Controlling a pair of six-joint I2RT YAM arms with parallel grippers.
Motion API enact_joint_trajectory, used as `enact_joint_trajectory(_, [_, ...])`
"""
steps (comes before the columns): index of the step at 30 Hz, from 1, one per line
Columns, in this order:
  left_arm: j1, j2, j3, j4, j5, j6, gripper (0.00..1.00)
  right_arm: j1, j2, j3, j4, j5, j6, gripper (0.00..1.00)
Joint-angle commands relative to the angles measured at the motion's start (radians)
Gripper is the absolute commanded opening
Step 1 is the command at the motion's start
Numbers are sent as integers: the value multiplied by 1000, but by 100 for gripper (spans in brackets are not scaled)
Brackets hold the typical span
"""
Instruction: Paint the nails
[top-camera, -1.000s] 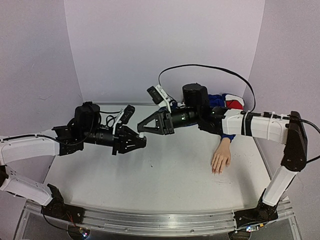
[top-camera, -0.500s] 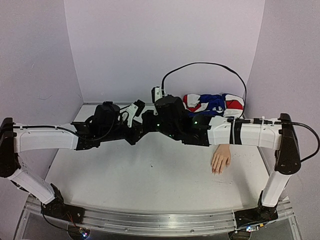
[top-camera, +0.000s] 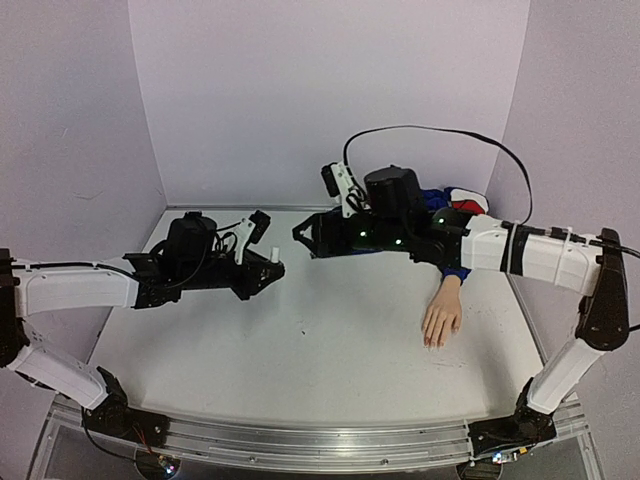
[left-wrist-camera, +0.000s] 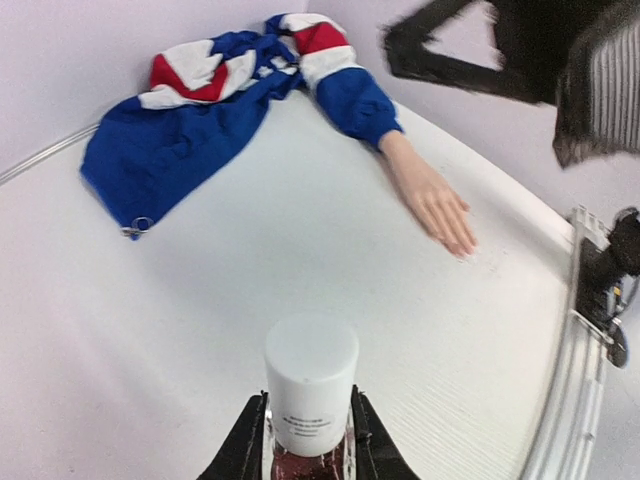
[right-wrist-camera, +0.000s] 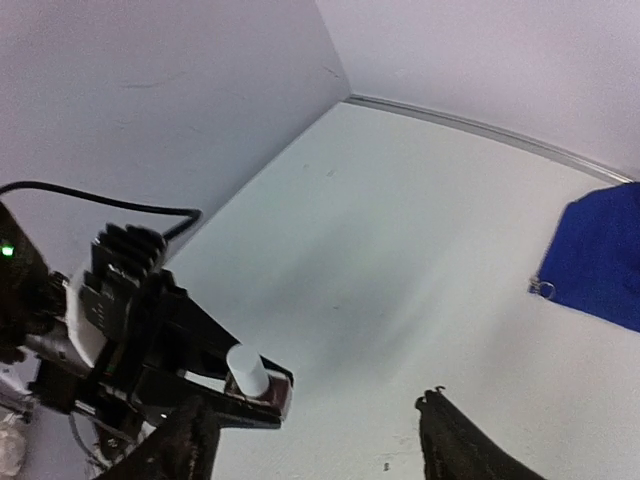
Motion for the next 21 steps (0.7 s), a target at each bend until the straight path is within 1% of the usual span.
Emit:
enact_joint_trajectory(1, [-4,-102,-7,28,321,28,0,-65,-50,-16,60,-492,-125,79])
enact_joint_trajectory(3, [-4,-121,-1,29,468,35,0,-71,-24,0,63,-653,-143,83])
enact_joint_trajectory(5, [-4,-131,12,28,570,30,0,-71,4,19,69,-768,-145,83])
enact_joint_trajectory(8, [-4,-130,35,29,675,18,0,-71,41,29,115,-927,-123,83])
enact_joint_trajectory(11, [-4,-115,59,28,750,4,0,-68,52,11,205,-995,-89,83])
enact_joint_trajectory(16, [-4,-104,71,28,767,-8,0,-54,65,15,230,-1033,-75,65])
enact_joint_trajectory(18, [-4,-102,73,29,767,-10,0,-50,72,19,233,-1039,-67,54])
enact_joint_trajectory(21, [-4,-102,74,28,779,-11,0,-44,74,17,240,-1040,-62,46])
